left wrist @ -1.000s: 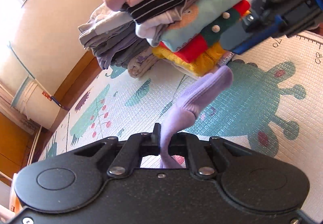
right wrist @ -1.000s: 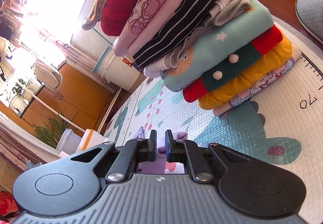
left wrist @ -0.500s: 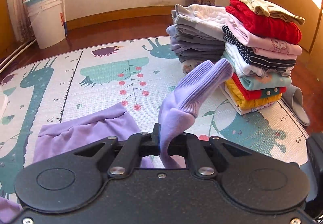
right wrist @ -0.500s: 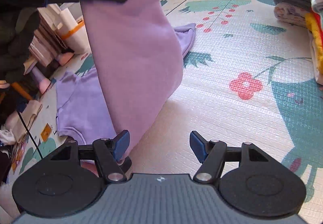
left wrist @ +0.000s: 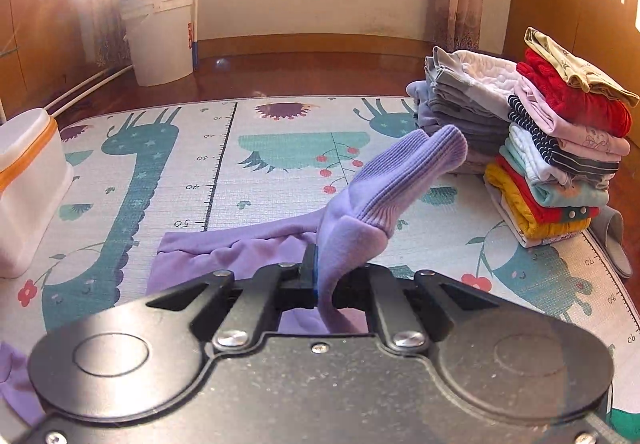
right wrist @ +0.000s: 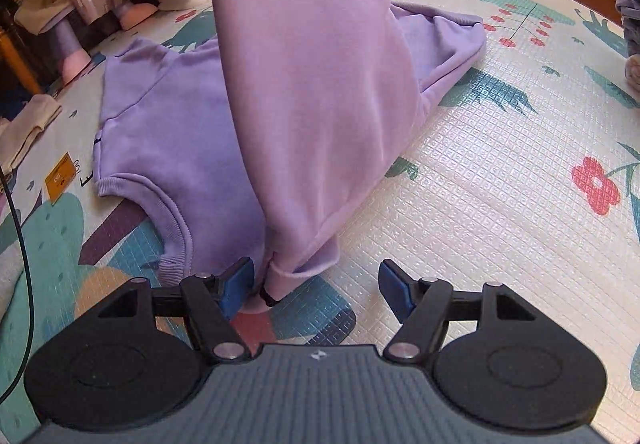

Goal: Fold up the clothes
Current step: 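Lift the sleeve with the left tool, fold it over the body, and open, then move the left tool over the folded sleeves toward the cuffs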

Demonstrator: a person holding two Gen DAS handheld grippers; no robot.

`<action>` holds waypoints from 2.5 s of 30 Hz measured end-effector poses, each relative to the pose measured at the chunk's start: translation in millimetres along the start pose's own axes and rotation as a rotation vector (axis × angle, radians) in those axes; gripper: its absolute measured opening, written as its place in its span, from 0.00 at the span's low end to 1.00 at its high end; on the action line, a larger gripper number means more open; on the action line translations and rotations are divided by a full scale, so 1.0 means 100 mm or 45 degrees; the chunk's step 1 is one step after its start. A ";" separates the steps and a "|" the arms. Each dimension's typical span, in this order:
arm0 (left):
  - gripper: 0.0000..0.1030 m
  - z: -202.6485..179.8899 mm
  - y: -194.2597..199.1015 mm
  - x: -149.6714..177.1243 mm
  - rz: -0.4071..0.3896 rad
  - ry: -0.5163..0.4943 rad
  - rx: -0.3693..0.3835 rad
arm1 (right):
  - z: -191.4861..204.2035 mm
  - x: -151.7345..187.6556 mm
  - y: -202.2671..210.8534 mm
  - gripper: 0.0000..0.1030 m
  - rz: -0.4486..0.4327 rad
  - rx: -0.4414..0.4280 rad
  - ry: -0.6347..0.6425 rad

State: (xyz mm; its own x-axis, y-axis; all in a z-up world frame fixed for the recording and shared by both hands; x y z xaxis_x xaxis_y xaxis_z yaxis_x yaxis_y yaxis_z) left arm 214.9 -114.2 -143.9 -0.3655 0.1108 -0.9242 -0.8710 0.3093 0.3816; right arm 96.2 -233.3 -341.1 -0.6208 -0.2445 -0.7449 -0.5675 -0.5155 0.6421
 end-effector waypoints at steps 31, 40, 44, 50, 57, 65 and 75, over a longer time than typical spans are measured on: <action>0.04 1.69 0.03 1.01 0.126 0.231 -0.278 | 0.91 0.14 0.01 0.40 -0.188 0.027 0.955; 0.04 1.90 0.02 1.18 0.117 0.289 -0.316 | 1.03 0.13 0.02 0.40 -0.182 -0.138 1.006; 0.04 1.91 -0.02 1.36 0.164 0.290 -0.333 | 1.03 0.10 -0.01 0.40 -0.136 -0.189 0.962; 0.09 1.98 -0.08 1.73 0.300 0.328 -0.397 | 1.03 0.10 -0.04 0.46 -0.038 -0.281 0.920; 0.54 2.40 0.15 1.60 0.285 0.390 -0.681 | 0.93 -0.14 0.05 0.46 -0.077 -0.327 0.767; 0.54 1.63 -0.33 0.84 0.102 0.243 -0.410 | 0.90 -0.15 -0.19 0.52 -0.072 -0.318 0.652; 0.19 -0.01 -1.62 0.50 0.102 -0.116 0.181 | 0.92 -0.05 -0.23 0.61 -0.062 -0.371 0.628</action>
State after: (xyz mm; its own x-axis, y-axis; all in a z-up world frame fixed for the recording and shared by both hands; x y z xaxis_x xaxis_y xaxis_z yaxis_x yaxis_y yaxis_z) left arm 337.1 -159.7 -251.7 -0.3948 0.2237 -0.8911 -0.7830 0.4254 0.4537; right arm 62.5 -144.7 -335.7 -0.2319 -0.5328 -0.8138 -0.3735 -0.7237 0.5803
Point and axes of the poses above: each gripper's, at about its wrist camera, not at the fingertips, and y roughly against the way its jaws point, z to its left, x to its underside, the point moved 6 cm from there along -y, roughly the way its jaws point, and after that the axes turned 15 degrees about -z, right-handed, at the moved point
